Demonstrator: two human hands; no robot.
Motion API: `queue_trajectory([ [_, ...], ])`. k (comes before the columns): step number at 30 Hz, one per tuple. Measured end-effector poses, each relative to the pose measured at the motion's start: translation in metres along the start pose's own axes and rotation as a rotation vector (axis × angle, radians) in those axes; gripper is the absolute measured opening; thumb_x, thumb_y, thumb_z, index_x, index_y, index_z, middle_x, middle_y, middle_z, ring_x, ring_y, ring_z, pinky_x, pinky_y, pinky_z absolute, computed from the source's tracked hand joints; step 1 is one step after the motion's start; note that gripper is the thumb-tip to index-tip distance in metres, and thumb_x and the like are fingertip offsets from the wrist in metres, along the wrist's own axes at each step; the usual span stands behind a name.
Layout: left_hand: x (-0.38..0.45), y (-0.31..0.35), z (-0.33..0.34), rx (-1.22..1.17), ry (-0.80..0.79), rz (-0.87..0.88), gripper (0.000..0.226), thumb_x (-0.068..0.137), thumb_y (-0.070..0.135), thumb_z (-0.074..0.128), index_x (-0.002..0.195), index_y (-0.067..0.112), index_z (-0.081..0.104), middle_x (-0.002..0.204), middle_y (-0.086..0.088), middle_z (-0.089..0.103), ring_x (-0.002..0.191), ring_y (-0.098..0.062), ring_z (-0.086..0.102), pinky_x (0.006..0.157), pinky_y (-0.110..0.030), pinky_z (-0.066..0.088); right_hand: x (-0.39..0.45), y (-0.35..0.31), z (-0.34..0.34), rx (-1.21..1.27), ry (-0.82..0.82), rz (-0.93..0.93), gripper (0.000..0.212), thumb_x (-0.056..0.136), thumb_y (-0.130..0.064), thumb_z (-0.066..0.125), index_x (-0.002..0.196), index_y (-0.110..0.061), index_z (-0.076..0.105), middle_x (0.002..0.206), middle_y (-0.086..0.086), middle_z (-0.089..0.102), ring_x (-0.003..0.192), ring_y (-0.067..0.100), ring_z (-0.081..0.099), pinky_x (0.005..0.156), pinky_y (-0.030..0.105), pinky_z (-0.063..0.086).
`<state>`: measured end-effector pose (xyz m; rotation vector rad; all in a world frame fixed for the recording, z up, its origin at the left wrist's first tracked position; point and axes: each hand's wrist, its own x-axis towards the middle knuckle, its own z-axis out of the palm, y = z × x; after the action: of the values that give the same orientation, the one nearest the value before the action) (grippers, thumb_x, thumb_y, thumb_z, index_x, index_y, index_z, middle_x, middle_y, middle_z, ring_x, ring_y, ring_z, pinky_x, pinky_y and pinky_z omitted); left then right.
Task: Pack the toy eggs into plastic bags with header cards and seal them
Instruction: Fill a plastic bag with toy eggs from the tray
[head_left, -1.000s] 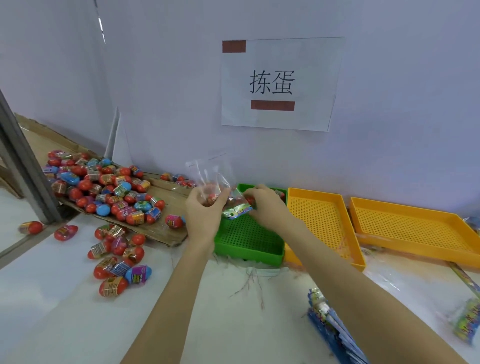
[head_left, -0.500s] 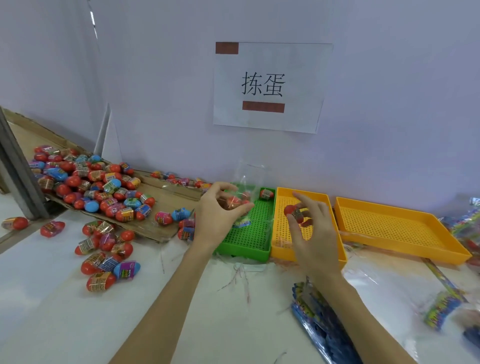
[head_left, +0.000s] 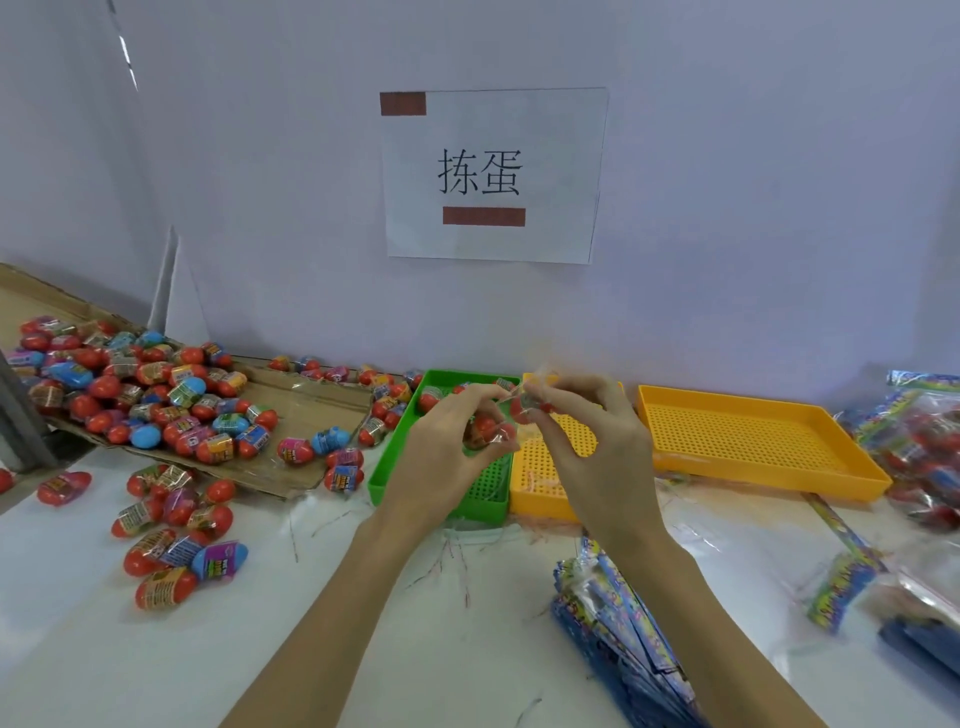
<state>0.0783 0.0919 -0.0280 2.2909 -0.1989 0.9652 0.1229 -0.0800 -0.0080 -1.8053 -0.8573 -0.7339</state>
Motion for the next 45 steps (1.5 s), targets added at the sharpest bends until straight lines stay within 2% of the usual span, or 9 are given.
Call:
queue_trajectory([
  [7, -0.001, 0.003, 0.001, 0.007, -0.007, 0.018, 0.042, 0.087, 0.029, 0.083, 0.125, 0.019, 0.067, 0.113, 0.008, 0.072, 0.099, -0.004, 0.065, 0.088, -0.02, 0.054, 0.002, 0.001, 0.0, 0.104, -0.062, 0.013, 0.011, 0.093, -0.006, 0.073, 0.104, -0.008, 0.077, 0.109, 0.001, 0.067, 0.1, 0.007, 0.068, 0.085, 0.018, 0.058],
  [20, -0.001, 0.007, 0.008, -0.214, -0.004, -0.131, 0.03, 0.092, 0.008, 0.077, 0.116, 0.022, 0.066, 0.105, 0.015, 0.068, 0.097, -0.005, 0.067, 0.082, -0.015, 0.055, 0.0, 0.003, 0.001, 0.166, -0.176, 0.018, 0.03, 0.098, 0.007, 0.058, 0.114, -0.01, 0.077, 0.117, -0.001, 0.067, 0.113, 0.011, 0.063, 0.09, 0.024, 0.056],
  [24, 0.005, 0.003, 0.0, -0.261, 0.149, -0.355, 0.019, 0.092, 0.013, 0.078, 0.098, 0.025, 0.064, 0.089, 0.007, 0.071, 0.082, -0.004, 0.07, 0.071, -0.015, 0.056, 0.0, -0.002, 0.005, 0.353, -0.111, 0.074, 0.04, 0.098, 0.015, 0.052, 0.122, -0.009, 0.072, 0.127, -0.001, 0.069, 0.122, 0.016, 0.065, 0.095, 0.028, 0.057],
  [27, 0.012, -0.013, -0.013, -0.437, 0.344, -0.608, 0.02, 0.092, 0.017, 0.078, 0.092, 0.03, 0.062, 0.096, 0.006, 0.069, 0.08, -0.002, 0.07, 0.058, -0.011, 0.053, 0.002, 0.004, 0.004, 0.367, -0.059, 0.127, 0.039, 0.098, 0.014, 0.048, 0.114, -0.011, 0.074, 0.117, 0.0, 0.072, 0.111, 0.016, 0.07, 0.093, 0.033, 0.059],
  [30, 0.011, -0.033, -0.026, -0.442, 0.524, -0.686, 0.018, 0.09, 0.019, 0.08, 0.088, 0.024, 0.063, 0.088, 0.002, 0.07, 0.074, -0.005, 0.068, 0.065, -0.019, 0.056, -0.002, 0.011, 0.008, 0.182, -0.217, 0.197, 0.034, 0.099, 0.007, 0.052, 0.106, -0.017, 0.074, 0.108, -0.006, 0.073, 0.103, 0.007, 0.068, 0.09, 0.035, 0.059],
  [34, 0.006, -0.049, -0.03, -0.535, 0.597, -0.827, 0.023, 0.088, 0.025, 0.082, 0.098, 0.011, 0.067, 0.095, -0.007, 0.075, 0.089, -0.024, 0.071, 0.087, -0.046, 0.058, 0.006, 0.021, 0.045, -0.076, -0.554, 0.207, 0.032, 0.103, -0.006, 0.051, 0.127, -0.019, 0.067, 0.147, 0.001, 0.055, 0.141, 0.017, 0.044, 0.121, 0.039, 0.035],
  [37, 0.003, -0.051, -0.031, -0.605, 0.596, -0.901, 0.032, 0.086, 0.025, 0.085, 0.108, 0.01, 0.069, 0.105, -0.01, 0.076, 0.103, -0.031, 0.073, 0.098, -0.054, 0.057, 0.029, 0.032, 0.084, -0.188, -0.723, 0.196, 0.045, 0.106, -0.008, 0.046, 0.149, -0.017, 0.048, 0.165, 0.005, 0.033, 0.156, 0.026, 0.02, 0.127, 0.042, 0.015],
  [42, 0.001, -0.05, -0.031, -0.516, 0.516, -0.791, 0.033, 0.084, 0.019, 0.087, 0.111, 0.02, 0.067, 0.101, 0.001, 0.075, 0.094, -0.016, 0.075, 0.081, -0.032, 0.063, 0.069, 0.054, 0.135, -0.283, -0.871, 0.211, 0.08, 0.092, 0.008, 0.052, 0.162, -0.016, 0.022, 0.171, 0.013, 0.015, 0.158, 0.033, 0.012, 0.126, 0.045, 0.016],
  [45, 0.0, -0.049, -0.031, -0.501, 0.451, -0.687, 0.036, 0.083, 0.016, 0.088, 0.108, 0.026, 0.064, 0.098, 0.003, 0.074, 0.081, -0.007, 0.075, 0.065, -0.022, 0.06, 0.073, 0.067, 0.153, -0.463, -0.857, 0.091, 0.062, 0.091, 0.006, 0.061, 0.149, -0.012, 0.049, 0.152, 0.012, 0.045, 0.144, 0.031, 0.037, 0.119, 0.043, 0.036],
])
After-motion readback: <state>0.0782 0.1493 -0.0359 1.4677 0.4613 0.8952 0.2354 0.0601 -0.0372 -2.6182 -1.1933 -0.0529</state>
